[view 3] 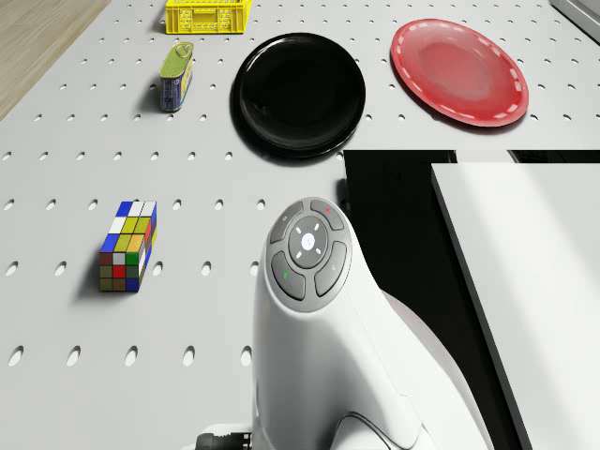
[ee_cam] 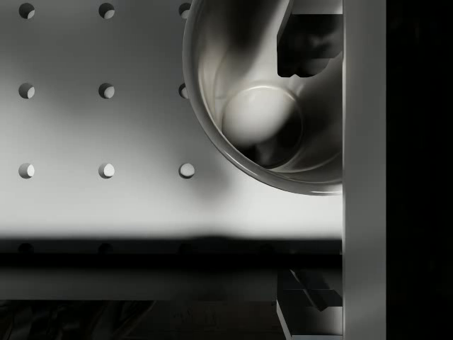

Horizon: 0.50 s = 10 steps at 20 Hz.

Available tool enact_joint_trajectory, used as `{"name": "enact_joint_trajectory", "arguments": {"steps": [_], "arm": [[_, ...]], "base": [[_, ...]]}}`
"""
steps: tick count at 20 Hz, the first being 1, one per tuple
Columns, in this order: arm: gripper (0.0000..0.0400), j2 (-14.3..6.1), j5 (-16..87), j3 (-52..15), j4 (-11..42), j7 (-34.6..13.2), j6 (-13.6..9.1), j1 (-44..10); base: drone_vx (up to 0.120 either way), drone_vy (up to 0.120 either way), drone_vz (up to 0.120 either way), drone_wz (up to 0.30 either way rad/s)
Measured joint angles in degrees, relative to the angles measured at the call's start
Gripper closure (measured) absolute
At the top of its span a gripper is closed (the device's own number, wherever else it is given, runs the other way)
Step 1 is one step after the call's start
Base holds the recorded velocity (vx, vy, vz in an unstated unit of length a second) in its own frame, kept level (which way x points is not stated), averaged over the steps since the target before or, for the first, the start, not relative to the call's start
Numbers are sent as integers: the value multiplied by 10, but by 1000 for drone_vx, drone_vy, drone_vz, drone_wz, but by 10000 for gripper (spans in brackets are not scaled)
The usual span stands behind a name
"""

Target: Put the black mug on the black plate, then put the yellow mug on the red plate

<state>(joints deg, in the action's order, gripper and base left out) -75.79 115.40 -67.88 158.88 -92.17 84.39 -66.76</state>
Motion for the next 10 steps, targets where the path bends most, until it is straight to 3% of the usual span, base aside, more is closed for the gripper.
{"name": "enact_joint_trajectory", "arguments": {"steps": [2,3,5,7,10], "arm": [[0,-3,1,2,-1,-1,3,-1],[64,-4,1,2,-1,-1,5,-2],[153,-7,0,3,-2,-2,8,-3],[207,-9,0,3,-2,-2,10,-4],[251,-12,-2,3,-3,-4,14,-5]], "base": [[0,0,0,0],[0,0,0,0],[0,0,0,0],[0,0,0,0],[0,0,0,0]]}}
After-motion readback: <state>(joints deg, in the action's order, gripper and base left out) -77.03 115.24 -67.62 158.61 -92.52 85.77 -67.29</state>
